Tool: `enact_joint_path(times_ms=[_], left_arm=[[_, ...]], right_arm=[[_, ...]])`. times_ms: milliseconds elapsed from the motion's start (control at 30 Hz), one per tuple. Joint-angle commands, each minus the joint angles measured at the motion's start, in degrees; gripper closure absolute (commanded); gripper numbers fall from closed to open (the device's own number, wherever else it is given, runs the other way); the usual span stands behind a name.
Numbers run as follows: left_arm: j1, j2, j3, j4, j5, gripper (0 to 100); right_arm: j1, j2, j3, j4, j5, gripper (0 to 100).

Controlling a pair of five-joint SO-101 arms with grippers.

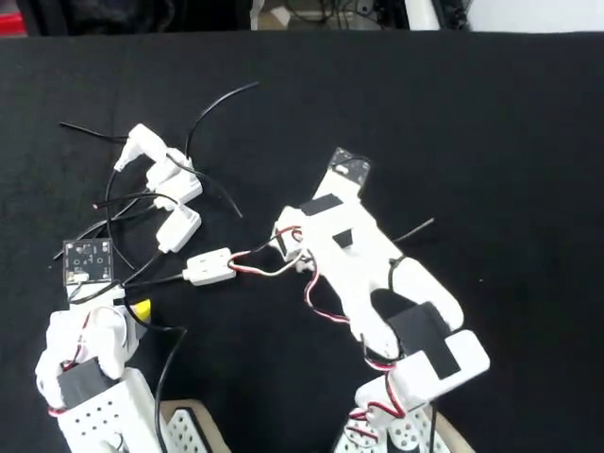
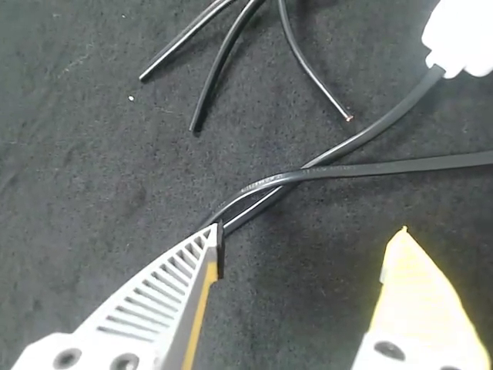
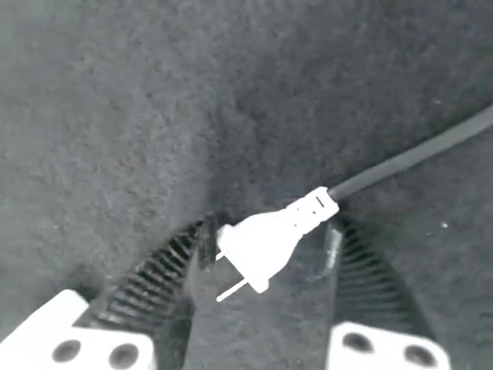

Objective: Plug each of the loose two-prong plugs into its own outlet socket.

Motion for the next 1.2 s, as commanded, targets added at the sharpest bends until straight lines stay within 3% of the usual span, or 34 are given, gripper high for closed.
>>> enact_joint_path(times_ms=[0,100,267,400,467,667,800,933,1000,1167], left_arm=[[-0.13,-0.44,-0.31,-1.23,-0.44,67],[-0.13,-0.44,-0.31,-1.23,-0.44,67],[-0.13,-0.44,-0.31,-1.23,-0.44,67],[-0.13,-0.44,-0.31,-1.23,-0.44,67],[-0.13,-0.44,-0.31,-1.23,-0.44,67],[-0.13,-0.44,-0.22,-1.23,-0.44,67],[-0.13,-0.44,-0.22,-1.23,-0.44,67],[-0.13,-0.44,-0.13,-1.23,-0.53,67],[-0.13,-0.44,-0.13,-1.23,-0.62,67],[-0.13,-0.44,-0.13,-1.23,-1.76,67]], right_arm=[[0.00,2.15,0.22,1.32,-0.18,86.2],[-0.09,2.15,0.13,1.23,0.35,94.2],[-0.09,2.15,0.04,1.23,3.69,95.4],[0.09,2.07,-2.68,4.31,11.34,96.1],[0.09,2.07,-5.93,8.44,19.25,98.5],[1.58,2.77,-18.59,21.89,54.15,97.7],[1.32,2.77,-21.85,26.37,79.74,97.6],[1.58,4.26,-22.29,29.19,98.37,96.6],[1.58,5.32,-22.02,29.36,103.03,90.7],[1.58,6.20,-22.55,29.36,102.95,67.4]])
